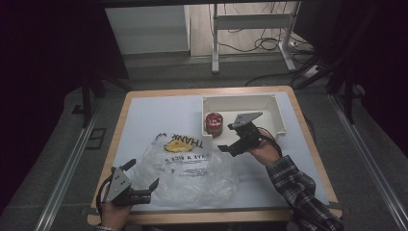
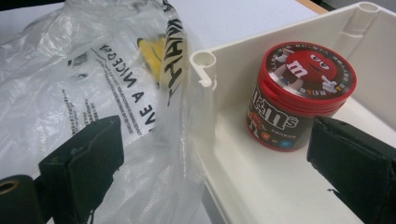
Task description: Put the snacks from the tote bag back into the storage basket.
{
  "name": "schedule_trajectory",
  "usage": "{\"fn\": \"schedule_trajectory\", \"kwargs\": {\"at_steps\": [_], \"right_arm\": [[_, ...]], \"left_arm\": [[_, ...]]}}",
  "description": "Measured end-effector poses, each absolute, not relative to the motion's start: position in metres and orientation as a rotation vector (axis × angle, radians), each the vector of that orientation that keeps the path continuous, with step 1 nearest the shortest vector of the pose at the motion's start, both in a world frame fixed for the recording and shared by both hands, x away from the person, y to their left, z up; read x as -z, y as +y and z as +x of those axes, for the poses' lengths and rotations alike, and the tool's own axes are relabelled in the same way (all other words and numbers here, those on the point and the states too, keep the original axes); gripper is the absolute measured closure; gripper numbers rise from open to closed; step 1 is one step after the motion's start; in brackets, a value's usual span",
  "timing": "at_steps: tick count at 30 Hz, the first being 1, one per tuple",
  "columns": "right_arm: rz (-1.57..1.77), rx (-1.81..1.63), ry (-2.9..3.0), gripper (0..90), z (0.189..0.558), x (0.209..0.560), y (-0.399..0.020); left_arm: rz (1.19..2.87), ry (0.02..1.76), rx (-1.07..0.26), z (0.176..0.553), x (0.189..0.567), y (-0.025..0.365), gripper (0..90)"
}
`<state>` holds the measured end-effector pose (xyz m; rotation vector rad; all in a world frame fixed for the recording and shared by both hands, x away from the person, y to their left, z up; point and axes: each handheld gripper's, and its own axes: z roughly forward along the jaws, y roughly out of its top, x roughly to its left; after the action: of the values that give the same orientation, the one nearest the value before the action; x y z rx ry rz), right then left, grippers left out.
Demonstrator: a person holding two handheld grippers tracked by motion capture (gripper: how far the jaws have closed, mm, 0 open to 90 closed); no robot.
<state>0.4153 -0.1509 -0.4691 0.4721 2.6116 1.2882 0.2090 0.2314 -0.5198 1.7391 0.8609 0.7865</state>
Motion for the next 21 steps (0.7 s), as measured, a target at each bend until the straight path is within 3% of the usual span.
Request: {"fn": "schedule_trajectory", "kwargs": {"at_steps": [21], "right_arm": [[0.481, -1.303, 2.584, 4.0, 0.397, 0.467, -0.165]], "left_arm": [[1.757, 0.862, -0.798, 0.209, 0.52, 0.23, 0.0]]}}
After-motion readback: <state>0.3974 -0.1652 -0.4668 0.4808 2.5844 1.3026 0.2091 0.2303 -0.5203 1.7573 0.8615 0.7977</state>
